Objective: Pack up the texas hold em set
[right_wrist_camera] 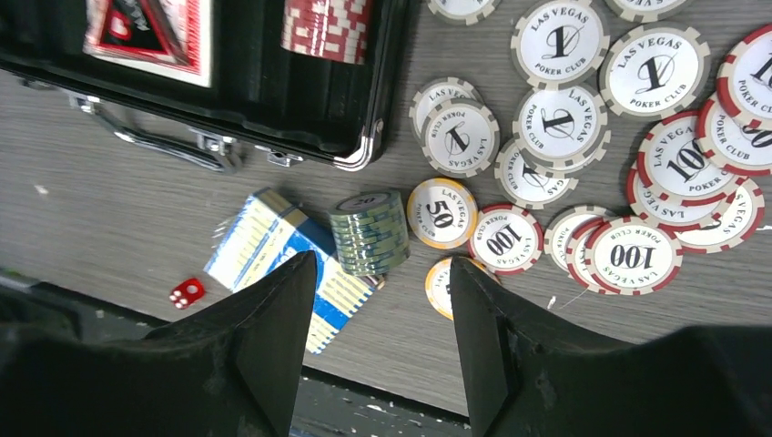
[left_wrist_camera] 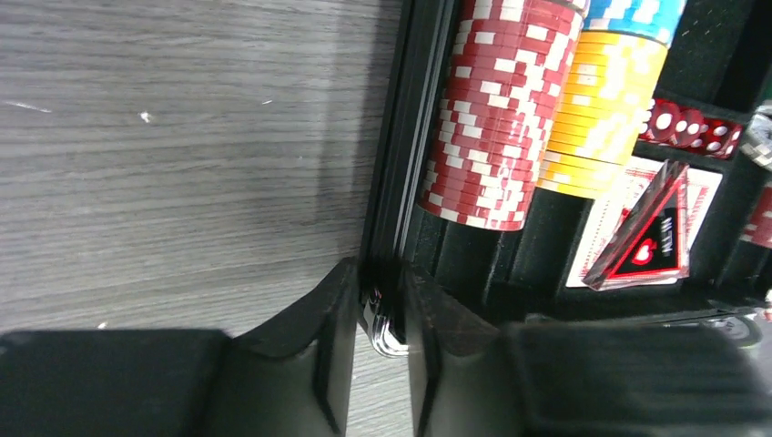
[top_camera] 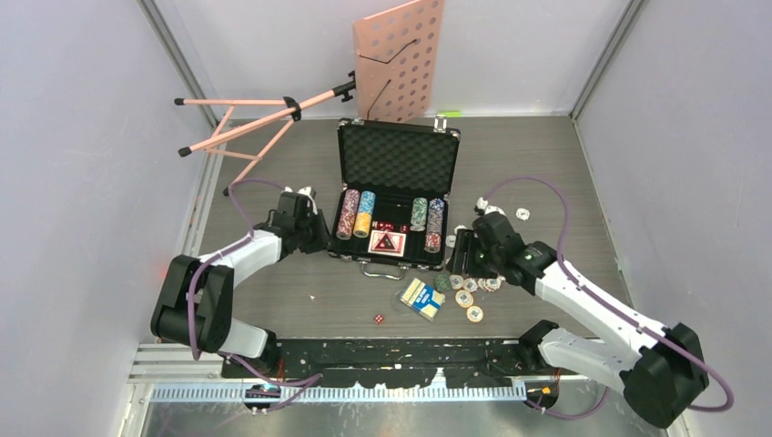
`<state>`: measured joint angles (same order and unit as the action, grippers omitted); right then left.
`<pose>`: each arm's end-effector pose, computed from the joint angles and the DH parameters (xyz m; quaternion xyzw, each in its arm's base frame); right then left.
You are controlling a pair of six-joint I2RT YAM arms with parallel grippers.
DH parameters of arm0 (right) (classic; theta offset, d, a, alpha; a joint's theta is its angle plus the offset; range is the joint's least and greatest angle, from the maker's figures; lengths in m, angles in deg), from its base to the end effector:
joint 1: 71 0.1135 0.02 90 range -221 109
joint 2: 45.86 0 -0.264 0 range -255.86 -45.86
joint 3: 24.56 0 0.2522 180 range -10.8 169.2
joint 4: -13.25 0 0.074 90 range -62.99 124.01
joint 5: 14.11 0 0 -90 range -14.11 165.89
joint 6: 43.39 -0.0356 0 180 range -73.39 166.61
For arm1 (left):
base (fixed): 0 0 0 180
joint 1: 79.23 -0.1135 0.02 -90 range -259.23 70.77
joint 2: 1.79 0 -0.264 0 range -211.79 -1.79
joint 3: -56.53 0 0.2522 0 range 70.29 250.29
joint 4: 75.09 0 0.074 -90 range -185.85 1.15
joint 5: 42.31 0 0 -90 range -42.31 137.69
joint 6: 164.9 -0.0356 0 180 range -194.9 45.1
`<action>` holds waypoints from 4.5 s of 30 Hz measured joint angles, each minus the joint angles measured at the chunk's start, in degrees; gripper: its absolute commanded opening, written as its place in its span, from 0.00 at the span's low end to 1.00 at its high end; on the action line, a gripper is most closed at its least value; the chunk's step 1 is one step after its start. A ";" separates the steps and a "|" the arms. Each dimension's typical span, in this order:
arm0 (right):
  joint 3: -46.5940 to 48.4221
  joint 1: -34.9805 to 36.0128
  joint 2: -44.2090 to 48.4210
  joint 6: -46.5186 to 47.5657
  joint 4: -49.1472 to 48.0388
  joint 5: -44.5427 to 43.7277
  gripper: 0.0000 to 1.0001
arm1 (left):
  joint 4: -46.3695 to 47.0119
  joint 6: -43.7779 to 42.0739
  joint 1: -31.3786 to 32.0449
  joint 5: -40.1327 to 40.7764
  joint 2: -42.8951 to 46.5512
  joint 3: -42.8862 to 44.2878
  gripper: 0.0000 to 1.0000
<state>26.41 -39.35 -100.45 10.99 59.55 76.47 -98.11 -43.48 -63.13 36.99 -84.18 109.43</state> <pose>0.1610 0.0996 0.2289 0.0308 0.9389 0.1938 0.2827 0.2584 -0.0815 0.1646 -0.0960 0.9384 -0.2097 0.2573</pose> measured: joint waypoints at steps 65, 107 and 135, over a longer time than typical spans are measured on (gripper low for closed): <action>7.15 17.14 -25.53 -6.82 1.29 -16.35 0.53 | -9.66 -0.44 -0.11 1.44 27.56 -9.84 0.68; 39.67 28.50 -53.90 -21.00 -17.25 -6.01 0.20 | -11.15 10.60 -0.11 19.41 63.23 -25.81 0.53; 42.93 28.50 -60.28 -25.86 -21.77 -9.60 0.41 | -14.99 14.84 -0.11 26.10 65.85 -26.86 0.49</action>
<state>69.34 -10.84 -160.73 -14.86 37.78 66.88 -113.10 -28.64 -63.24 63.09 -18.33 82.57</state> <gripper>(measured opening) 0.491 0.493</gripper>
